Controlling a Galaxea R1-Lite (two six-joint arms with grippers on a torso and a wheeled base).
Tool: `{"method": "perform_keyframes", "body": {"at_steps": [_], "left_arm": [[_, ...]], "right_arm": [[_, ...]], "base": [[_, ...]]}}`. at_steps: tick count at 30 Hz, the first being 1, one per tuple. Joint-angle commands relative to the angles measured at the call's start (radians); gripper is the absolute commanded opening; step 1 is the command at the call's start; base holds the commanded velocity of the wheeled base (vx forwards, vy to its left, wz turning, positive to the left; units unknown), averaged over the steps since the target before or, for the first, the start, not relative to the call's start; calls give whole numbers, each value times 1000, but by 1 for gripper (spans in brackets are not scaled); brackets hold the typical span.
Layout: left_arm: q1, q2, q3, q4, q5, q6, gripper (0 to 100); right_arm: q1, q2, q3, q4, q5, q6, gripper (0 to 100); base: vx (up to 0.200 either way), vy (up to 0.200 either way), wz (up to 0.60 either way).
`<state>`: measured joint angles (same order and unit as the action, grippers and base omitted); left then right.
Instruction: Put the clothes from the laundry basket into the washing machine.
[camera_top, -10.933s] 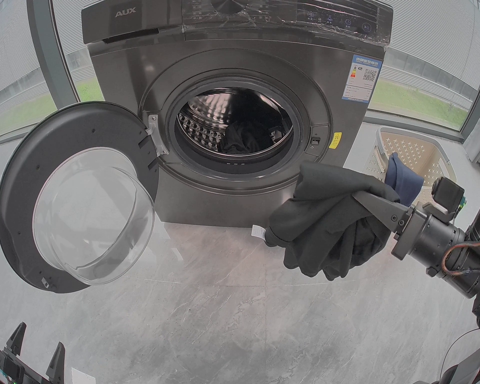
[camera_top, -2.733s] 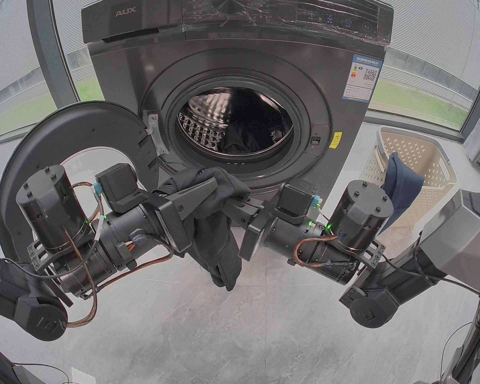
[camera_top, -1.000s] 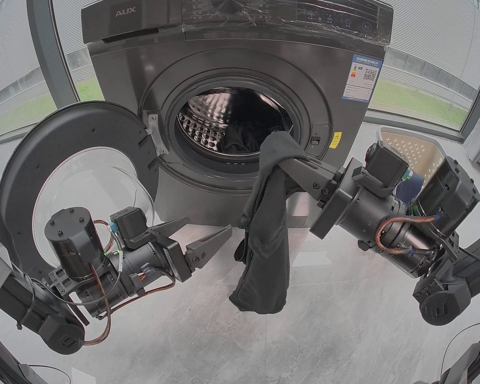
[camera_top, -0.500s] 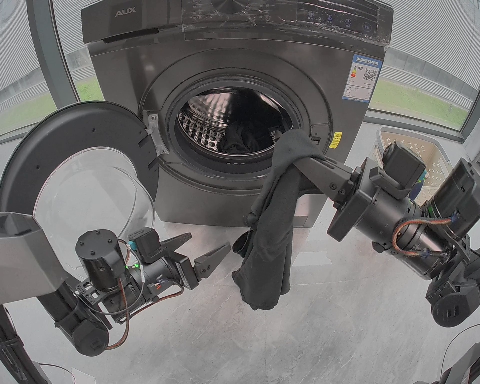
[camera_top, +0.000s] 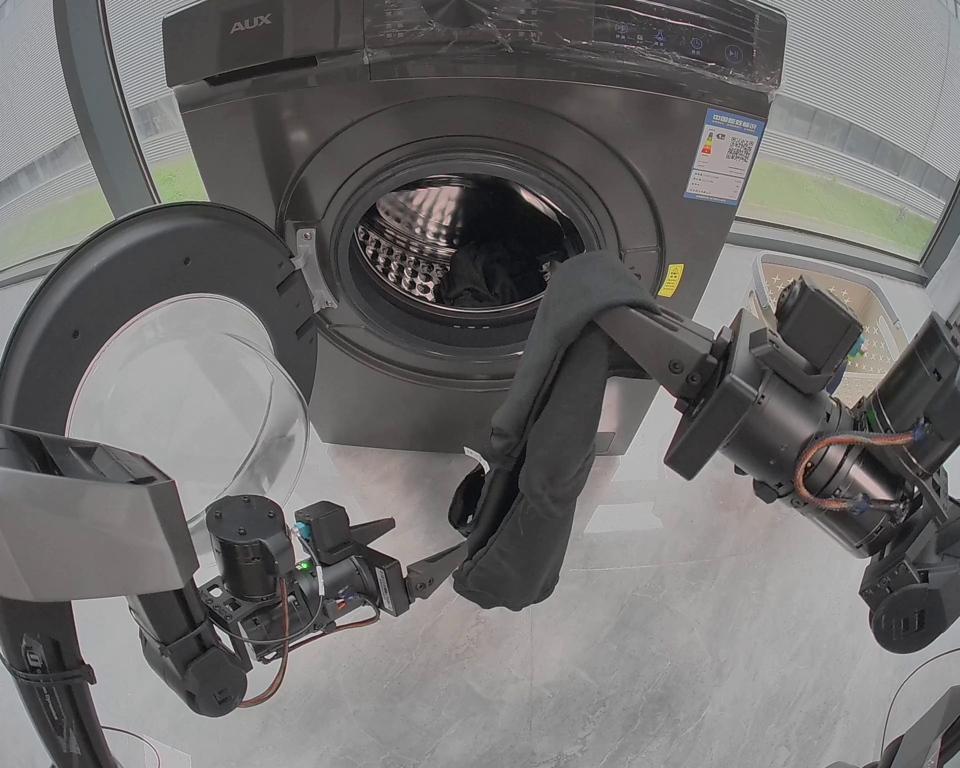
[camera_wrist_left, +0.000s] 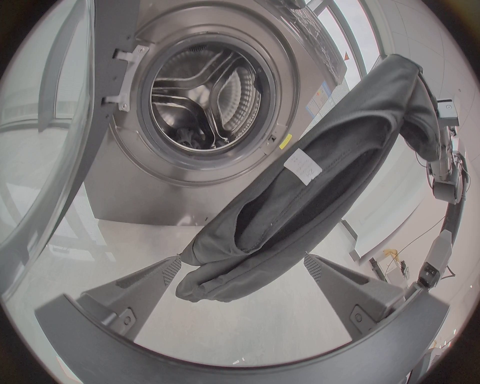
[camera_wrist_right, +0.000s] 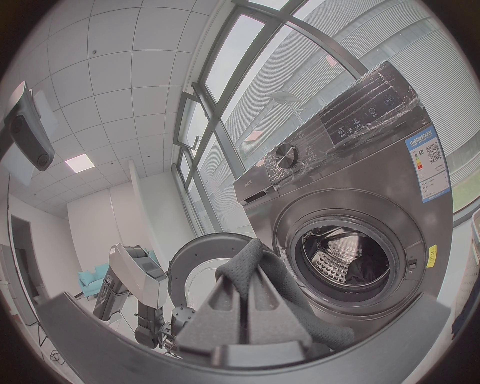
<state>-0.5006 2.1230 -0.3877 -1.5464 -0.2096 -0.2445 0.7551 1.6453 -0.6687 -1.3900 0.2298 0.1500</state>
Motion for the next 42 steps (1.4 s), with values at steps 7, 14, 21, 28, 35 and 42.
{"method": "perform_keyframes", "body": {"at_steps": [7, 14, 21, 28, 35, 42], "left_arm": [[2, 81, -40, 0, -34, 1, 100], [4, 147, -120, 0, -51, 5, 100], [21, 207, -217, 2, -48, 11, 100], [42, 245, -280, 2, -42, 13, 100], [34, 261, -321, 3, -44, 16, 100], [11, 295, -370, 3, -56, 17, 100]], "right_arm": [[4, 4, 0, 2, 0, 0, 0], [10, 4, 3, 0, 0, 0, 0], [12, 4, 8, 0, -1, 0, 0], [15, 2, 11, 0, -1, 0, 0], [16, 5, 11, 0, -3, 2, 0], [16, 14, 11, -3, -3, 2, 0]], "base": [[0, 0, 0], [0, 0, 0], [0, 0, 0], [0, 0, 0], [0, 0, 0], [0, 0, 0]]}}
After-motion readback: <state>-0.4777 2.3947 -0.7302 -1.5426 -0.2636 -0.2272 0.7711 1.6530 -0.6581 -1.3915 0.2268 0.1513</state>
